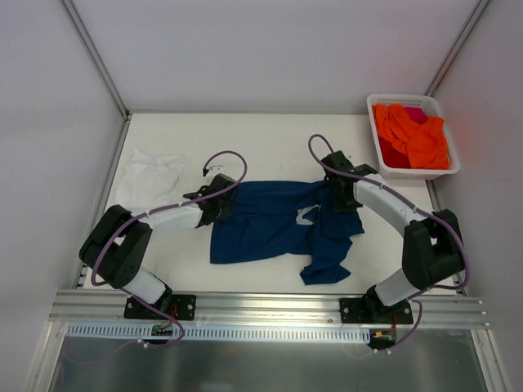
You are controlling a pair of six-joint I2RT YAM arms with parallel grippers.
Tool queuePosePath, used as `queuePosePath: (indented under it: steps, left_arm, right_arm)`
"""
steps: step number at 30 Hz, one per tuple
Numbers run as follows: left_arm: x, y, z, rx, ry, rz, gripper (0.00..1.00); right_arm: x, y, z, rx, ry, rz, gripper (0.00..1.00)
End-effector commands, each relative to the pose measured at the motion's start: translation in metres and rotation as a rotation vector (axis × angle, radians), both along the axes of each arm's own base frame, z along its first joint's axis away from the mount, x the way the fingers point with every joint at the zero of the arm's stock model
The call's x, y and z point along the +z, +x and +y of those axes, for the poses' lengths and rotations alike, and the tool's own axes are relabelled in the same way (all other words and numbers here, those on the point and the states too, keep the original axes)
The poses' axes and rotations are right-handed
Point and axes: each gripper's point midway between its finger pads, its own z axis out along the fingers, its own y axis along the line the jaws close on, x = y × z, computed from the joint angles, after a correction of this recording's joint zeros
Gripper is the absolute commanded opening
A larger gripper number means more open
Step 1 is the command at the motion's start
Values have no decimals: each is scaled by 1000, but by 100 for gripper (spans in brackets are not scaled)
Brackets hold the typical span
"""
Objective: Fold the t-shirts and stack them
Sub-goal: Flatten out the tshirt
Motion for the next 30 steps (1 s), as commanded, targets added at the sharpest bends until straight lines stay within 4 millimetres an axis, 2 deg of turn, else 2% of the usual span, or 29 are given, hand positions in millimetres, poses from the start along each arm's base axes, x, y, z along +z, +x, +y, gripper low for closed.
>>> queuePosePath:
  steps: [1,2,3,4,5,7,8,11,14,17,20,23,27,28,29,30]
  left_arm:
    - [62,20,0,13,-10,-137,0]
    - [69,18,2,5,5,-134,0]
    - [86,19,2,1,-6,-165,0]
    - [103,23,1,2,-19,-195,0]
    - [112,21,2,-6,-14,-202,0]
    - [145,22,5,-3,-41,-270,0]
    - [155,21,6,-10,-42,-290,0]
    - [194,18,10,-25,-61,-361,0]
    - [220,13,18,-21,-51,-398,0]
    - [233,7,27,-15,-35,-423,0]
    - [238,5,33,-14,-20,-439,0]
    - [233,0,31,-18,-33,-412,0]
    - [221,-5,33,-12,-33,-379,0]
    - [215,-5,34,-11,-19,-366,5]
    - [210,-5,35,-9,-8,-354,26]
    - [208,-5,35,-6,-6,-350,30]
  right_arm:
    - [86,12,-5,5,15,-193,0]
    - [101,11,-5,10,20,-219,1]
    - [115,11,-8,9,15,-249,1]
    - [142,10,-10,17,27,-299,1]
    - [156,8,-11,16,34,-325,0]
    - [180,3,-17,31,17,-353,0]
    - [201,3,-19,37,26,-400,1]
    - [228,-2,-25,45,17,-441,0]
    - [237,-4,-27,53,17,-454,0]
    - [245,-4,-28,52,16,-473,1]
    - [255,-1,-28,53,16,-495,1]
    - [261,0,-25,62,33,-500,0]
    - [260,-1,-24,61,40,-499,1]
    - [258,-1,-24,61,41,-495,0]
    - [254,-1,-24,61,37,-482,0]
    - [251,-1,-23,62,36,-475,1]
